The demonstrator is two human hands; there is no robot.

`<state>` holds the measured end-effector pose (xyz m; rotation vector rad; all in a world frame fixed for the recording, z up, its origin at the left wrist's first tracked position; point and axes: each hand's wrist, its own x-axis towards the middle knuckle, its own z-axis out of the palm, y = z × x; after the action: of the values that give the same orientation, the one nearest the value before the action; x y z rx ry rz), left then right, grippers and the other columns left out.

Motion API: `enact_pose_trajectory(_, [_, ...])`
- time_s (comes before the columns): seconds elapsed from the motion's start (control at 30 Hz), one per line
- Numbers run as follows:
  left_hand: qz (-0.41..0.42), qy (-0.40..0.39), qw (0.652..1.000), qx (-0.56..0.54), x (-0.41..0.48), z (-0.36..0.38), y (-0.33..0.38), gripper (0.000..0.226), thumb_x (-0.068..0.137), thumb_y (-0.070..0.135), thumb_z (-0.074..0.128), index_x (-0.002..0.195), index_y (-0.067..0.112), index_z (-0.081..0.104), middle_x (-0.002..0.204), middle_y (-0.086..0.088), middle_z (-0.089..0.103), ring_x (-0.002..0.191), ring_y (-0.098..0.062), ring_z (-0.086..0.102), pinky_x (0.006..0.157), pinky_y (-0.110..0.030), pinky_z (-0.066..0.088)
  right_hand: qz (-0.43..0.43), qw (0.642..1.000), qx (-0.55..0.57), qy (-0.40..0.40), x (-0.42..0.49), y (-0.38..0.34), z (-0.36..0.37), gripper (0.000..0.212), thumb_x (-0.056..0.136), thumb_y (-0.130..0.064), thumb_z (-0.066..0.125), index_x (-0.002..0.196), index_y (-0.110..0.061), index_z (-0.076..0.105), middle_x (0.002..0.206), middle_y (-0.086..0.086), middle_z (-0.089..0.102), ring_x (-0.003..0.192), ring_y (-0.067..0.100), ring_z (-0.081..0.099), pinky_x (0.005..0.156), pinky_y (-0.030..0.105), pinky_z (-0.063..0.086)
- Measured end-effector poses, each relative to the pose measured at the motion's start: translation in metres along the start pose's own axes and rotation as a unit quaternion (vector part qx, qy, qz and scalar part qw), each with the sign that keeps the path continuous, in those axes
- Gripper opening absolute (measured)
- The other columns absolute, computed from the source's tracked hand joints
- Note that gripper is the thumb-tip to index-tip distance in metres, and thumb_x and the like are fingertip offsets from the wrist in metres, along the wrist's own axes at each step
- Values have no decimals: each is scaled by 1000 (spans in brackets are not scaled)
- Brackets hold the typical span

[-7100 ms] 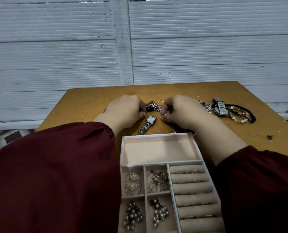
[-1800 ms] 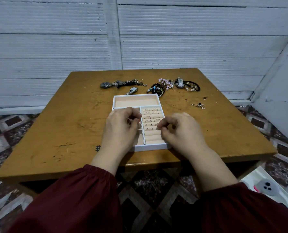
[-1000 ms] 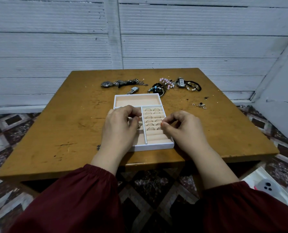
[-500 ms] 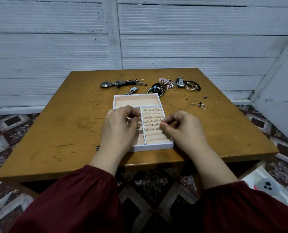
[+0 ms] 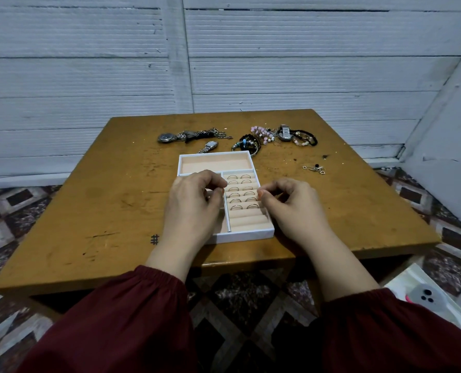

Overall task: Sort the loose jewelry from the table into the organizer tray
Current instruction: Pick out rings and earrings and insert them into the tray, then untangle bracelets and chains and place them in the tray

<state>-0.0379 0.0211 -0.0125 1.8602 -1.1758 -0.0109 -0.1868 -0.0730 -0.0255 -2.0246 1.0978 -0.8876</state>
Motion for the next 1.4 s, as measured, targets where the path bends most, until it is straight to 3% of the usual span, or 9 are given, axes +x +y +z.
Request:
enact_pose_trajectory(0.13, [-1,-15,1000,-20,1,5,6,16,86,14,62,84,29,68,72,14,60,85,-20,56,67,-29,42,18,997,75,27,4,4,-7,17,90,-14,58,84,-26,68,76,-14,65,61,-1,54,57,19,43])
enact_pose_trajectory(0.3, [10,-25,999,-24,8,13,17,17,87,16,62,83,33,66,82,16,64,90,-17,56,77,-37,50,42,983,160,79,7,15,-25,21,90,-7,57,88,-25,68,79,0,67,50,-4,50,44,11,38])
enact_pose_trajectory(0.5, [40,-57,996,-48,23,31,31,18,85,12,62,82,30,66,81,14,66,82,-14,57,78,-36,50,64,960,213,172,21,35,-42,26,87,-4,58,85,-30,64,83,5,66,70,9,57,59,16,43])
enact_pose_trajectory(0.63, [65,-94,993,-40,45,41,47,14,85,12,63,83,25,67,76,16,62,73,-10,56,71,-31,49,80,946,220,223,31,50,-47,25,85,-2,60,87,-27,63,77,-3,62,59,-1,52,60,15,42])
enact_pose_trajectory(0.77, [102,-140,985,-1,76,52,60,14,83,10,64,83,22,69,71,18,59,66,-1,53,66,-23,38,101,950,182,234,48,65,-52,22,83,-7,60,88,-29,63,69,-11,57,63,5,54,68,27,43])
enact_pose_trajectory(0.93, [113,-167,979,34,114,72,68,13,83,12,63,83,24,69,67,17,57,70,-10,55,66,-22,39,111,964,123,206,82,73,-63,20,80,-11,57,84,-30,62,67,-12,56,60,10,51,66,30,41])
enact_pose_trajectory(1.13, [108,-208,971,55,152,102,68,14,83,12,64,82,25,68,72,14,59,71,-11,56,68,-24,44,100,979,30,175,127,75,-72,17,80,-14,54,86,-28,61,72,-10,61,74,23,65,73,39,54])
enact_pose_trajectory(1.23, [105,-228,965,71,170,114,66,14,83,11,64,82,24,68,74,12,61,73,-10,57,67,-23,41,97,984,-26,145,151,77,-77,16,81,-16,54,89,-28,61,74,-10,61,80,22,65,77,36,53])
enact_pose_trajectory(1.4, [94,-250,958,103,192,132,63,15,83,7,62,83,21,68,80,4,66,81,-16,62,77,-29,49,91,983,-126,102,180,83,-76,15,83,-17,57,87,-30,64,87,-9,67,82,18,62,72,30,50])
